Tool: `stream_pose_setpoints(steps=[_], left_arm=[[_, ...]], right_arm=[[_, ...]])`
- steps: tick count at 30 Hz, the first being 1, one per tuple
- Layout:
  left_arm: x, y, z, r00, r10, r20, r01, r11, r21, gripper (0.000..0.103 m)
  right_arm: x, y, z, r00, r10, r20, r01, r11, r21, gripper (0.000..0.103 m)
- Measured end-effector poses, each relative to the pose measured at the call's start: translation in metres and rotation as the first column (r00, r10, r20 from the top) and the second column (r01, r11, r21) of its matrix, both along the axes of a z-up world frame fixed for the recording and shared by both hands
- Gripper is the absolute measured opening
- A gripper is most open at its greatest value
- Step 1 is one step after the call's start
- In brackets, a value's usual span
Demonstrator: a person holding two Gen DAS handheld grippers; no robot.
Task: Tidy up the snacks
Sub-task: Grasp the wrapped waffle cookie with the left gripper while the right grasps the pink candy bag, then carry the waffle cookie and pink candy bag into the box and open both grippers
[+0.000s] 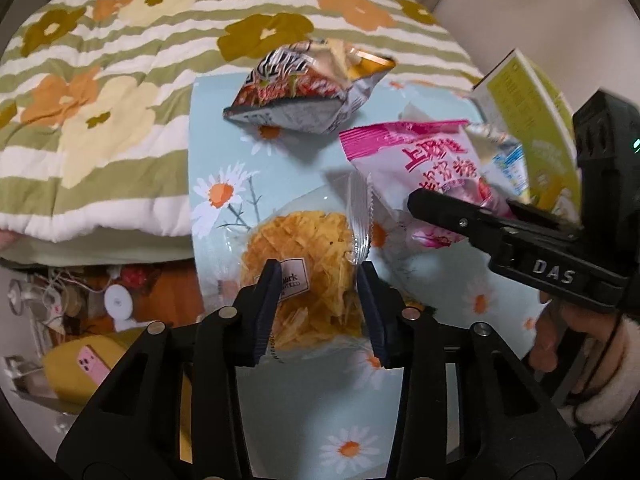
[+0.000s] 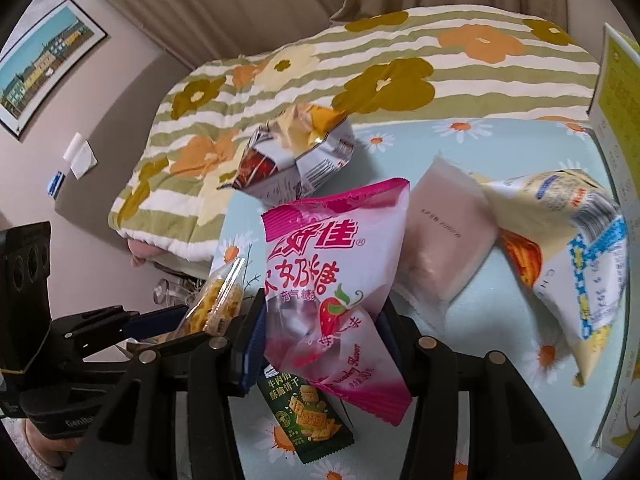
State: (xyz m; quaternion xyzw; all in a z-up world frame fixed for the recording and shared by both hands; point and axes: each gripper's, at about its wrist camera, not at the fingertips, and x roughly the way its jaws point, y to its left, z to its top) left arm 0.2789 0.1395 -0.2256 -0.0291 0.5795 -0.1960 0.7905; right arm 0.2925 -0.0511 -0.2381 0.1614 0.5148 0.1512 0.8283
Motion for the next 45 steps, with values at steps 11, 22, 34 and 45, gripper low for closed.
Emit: stream_pose_setpoints(steps=[11,22,34,45], left_arm=[[0.010,-0.008,-0.002,0.999,0.011,-0.032,-0.009,0.997,0.072,0.080],[0.012,-0.046,-0.014,0.917,-0.393,-0.070,0.394,0.862,0.319,0.103],[0.020,-0.072,-0.043,0.590,-0.769,-0.248,0.791,0.488,0.368,0.103],[0.016,-0.082,-0.072,0.496,-0.816,-0.296,0.850,0.387,0.356,0.083]], right_arm=[[-0.009,-0.021,0.007,0.999,-0.048,0.011,0.048,0.999,0.025,0.046],[-0.011,-0.035,0.008,0.998,-0.066,0.011,0.066,0.997,0.030,0.046],[-0.006,-0.046,-0.003,0.997,-0.072,-0.018,0.072,0.997,0.018,0.046],[0.000,-0.043,-0.011,0.998,-0.058,-0.035,0.058,0.998,0.004,0.046]])
